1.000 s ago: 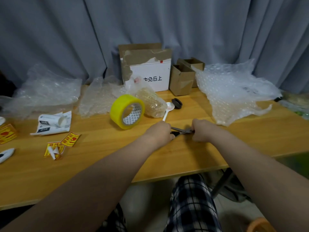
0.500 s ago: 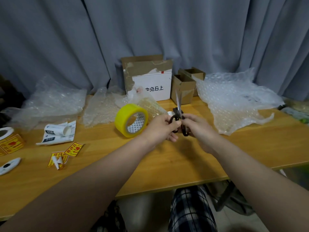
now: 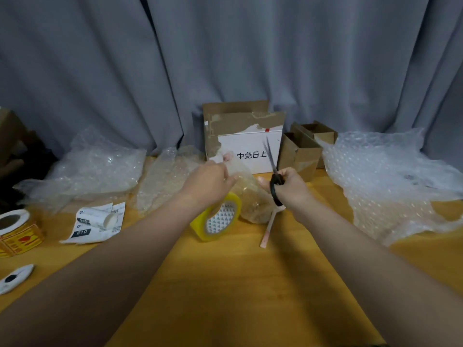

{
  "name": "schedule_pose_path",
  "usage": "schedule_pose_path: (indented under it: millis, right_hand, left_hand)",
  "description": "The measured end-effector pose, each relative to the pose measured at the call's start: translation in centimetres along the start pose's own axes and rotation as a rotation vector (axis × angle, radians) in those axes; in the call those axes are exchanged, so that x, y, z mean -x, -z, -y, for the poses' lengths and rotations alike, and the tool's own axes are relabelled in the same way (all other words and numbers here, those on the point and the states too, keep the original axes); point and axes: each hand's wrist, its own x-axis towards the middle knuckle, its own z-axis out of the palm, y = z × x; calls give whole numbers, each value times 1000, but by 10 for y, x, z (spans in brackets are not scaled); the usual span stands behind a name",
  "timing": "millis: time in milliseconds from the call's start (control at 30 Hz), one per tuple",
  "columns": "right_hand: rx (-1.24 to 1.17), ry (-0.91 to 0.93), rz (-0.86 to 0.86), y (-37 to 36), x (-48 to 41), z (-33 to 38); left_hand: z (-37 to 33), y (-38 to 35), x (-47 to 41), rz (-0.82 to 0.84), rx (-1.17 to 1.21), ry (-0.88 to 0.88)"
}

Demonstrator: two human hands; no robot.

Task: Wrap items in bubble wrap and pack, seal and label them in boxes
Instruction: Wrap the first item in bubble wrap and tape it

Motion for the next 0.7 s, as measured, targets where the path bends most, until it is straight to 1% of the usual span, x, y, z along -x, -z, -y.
schedule_pose_path:
  millis: [33, 100, 133, 167, 200, 267, 367, 433, 500, 600, 700]
  right_hand:
    - [152, 5, -12, -5, -10, -1]
    - [466, -21, 0, -17, -23, 0]
    - [558, -38, 28, -25, -28, 0]
    - [590, -63, 61, -32, -33, -1]
    - [580, -88, 86, -39, -37, -2]
    - [494, -127, 90, -47, -46, -5]
    - [428, -174, 102, -53, -59, -11]
    - [395, -203, 121, -56, -63, -14]
    - [340, -235, 143, -56, -64, -15]
    - [364, -241, 155, -53, -62, -15]
    - [370, -229, 125, -55, -62, -16]
  left_hand:
    - [3, -1, -8, 94, -56, 41]
    - [4, -4, -21, 285, -37, 107]
    - [4, -5, -24, 365, 10, 140]
    - [5, -5, -26, 432, 61, 169]
    - [8, -5, -27, 482, 113, 190]
    - [15, -4, -25, 529, 214, 215]
    - [24, -3, -18, 525, 308, 204]
    - [34, -2, -15, 507, 281, 178]
    - [45, 2, -14, 538, 221, 157]
    - [52, 7, -10, 611, 204, 138]
    - [47, 6, -7, 597, 123, 138]
